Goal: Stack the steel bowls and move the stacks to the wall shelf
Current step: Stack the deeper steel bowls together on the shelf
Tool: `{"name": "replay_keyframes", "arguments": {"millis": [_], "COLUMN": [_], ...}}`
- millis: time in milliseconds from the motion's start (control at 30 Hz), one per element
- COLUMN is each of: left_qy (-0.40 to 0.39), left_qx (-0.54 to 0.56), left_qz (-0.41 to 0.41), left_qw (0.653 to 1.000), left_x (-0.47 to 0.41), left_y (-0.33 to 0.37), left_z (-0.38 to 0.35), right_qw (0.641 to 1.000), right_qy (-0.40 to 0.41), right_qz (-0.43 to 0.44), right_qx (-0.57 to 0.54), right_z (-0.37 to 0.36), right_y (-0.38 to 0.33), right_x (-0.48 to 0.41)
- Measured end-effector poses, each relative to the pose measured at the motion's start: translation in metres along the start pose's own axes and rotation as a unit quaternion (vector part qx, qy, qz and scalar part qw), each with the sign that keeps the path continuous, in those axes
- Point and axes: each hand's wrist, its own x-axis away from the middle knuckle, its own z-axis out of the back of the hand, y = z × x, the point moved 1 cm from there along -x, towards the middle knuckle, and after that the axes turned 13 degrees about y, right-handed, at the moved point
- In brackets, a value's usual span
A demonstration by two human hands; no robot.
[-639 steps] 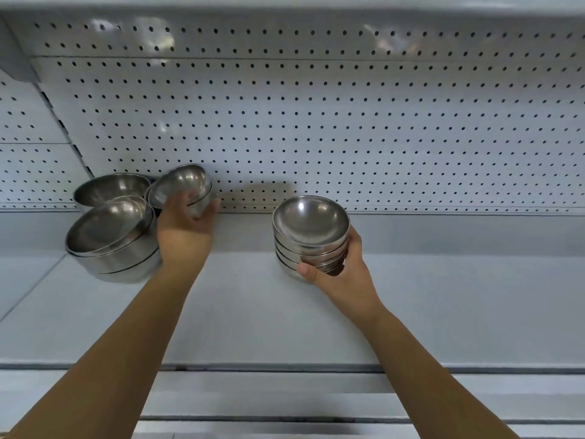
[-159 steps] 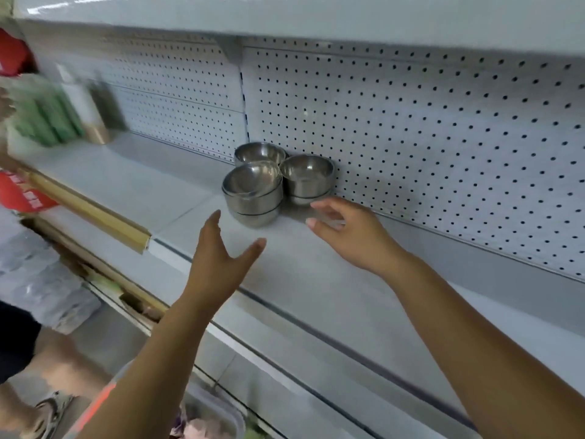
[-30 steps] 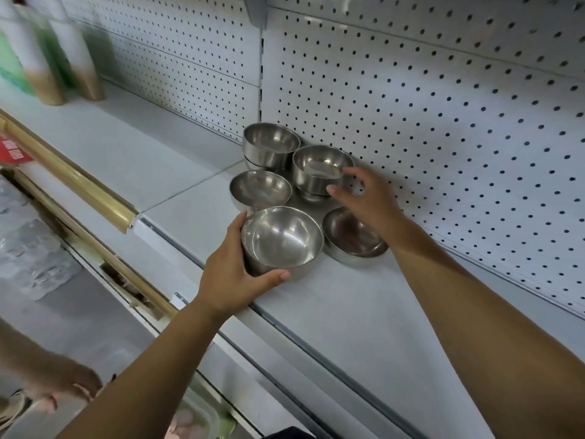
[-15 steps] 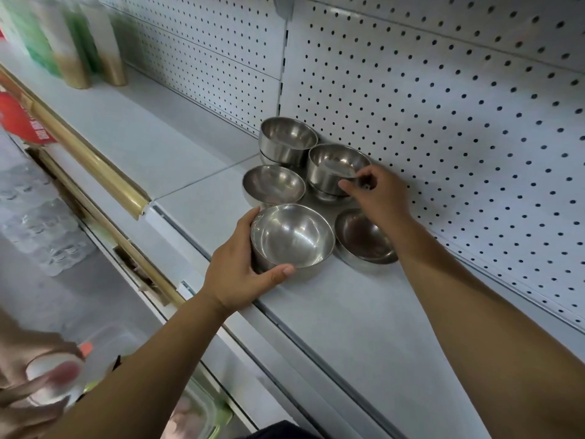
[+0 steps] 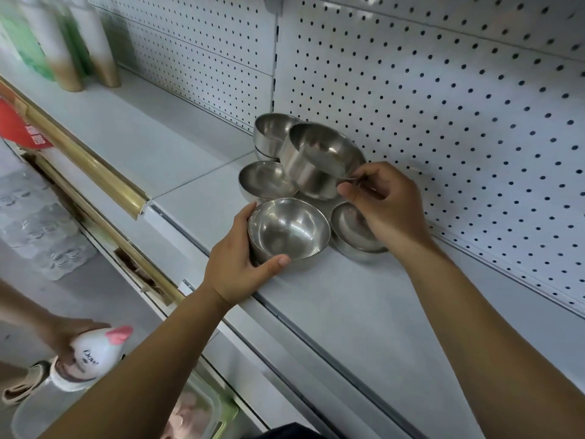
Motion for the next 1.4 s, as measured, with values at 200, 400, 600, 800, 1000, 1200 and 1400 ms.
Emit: {"name": "replay_keyframes", "arguments": {"millis": [200,400,600,800,1000,1200,1400], "left_qy": [0.007,0.033,0.045,0.046,0.053,0.05,0.086], "left_qx": [0.013,0.02,0.017,0.037,0.03,0.058,0.214], "left_qz": [-0.014,-0.015,-0.012,-0.014,-0.022,-0.009,0.095], "left_qw": [1.0,0.999,0.999,0.998,0.998,0.997,0.968], "left_x": [0.002,0.004,0.005,0.006,0.007,0.005,-0.007], "left_y": [0.002,0.004,0.004,0.004,0.002,-0.003,0.002], "left_z": [-0.001,-0.002,-0.001,-0.002,-0.003,-0.003,0.001], "right_qw": [0.998,0.998,0.997,0.995,0.995,0.995,0.999], "right_qy": [-0.05,-0.061,-0.073,-0.093,-0.1,-0.082,-0.009], "right_qz": [-0.022,0.011,0.001,-0.012,-0.021,-0.05,-0.035], "right_qx": [-0.01,-0.006,0.011,0.023,0.019,-0.03,-0.02], "right_z": [0.005,-0.002,-0.007,-0.005,-0.007,-0.014,-0.035], "right_y": [-0.004,-0.002,0.0,-0.004,-0.002,0.0,0.0], "right_x": [0.042,0.065,0.073,0.078,0.082,0.101,0.124]}}
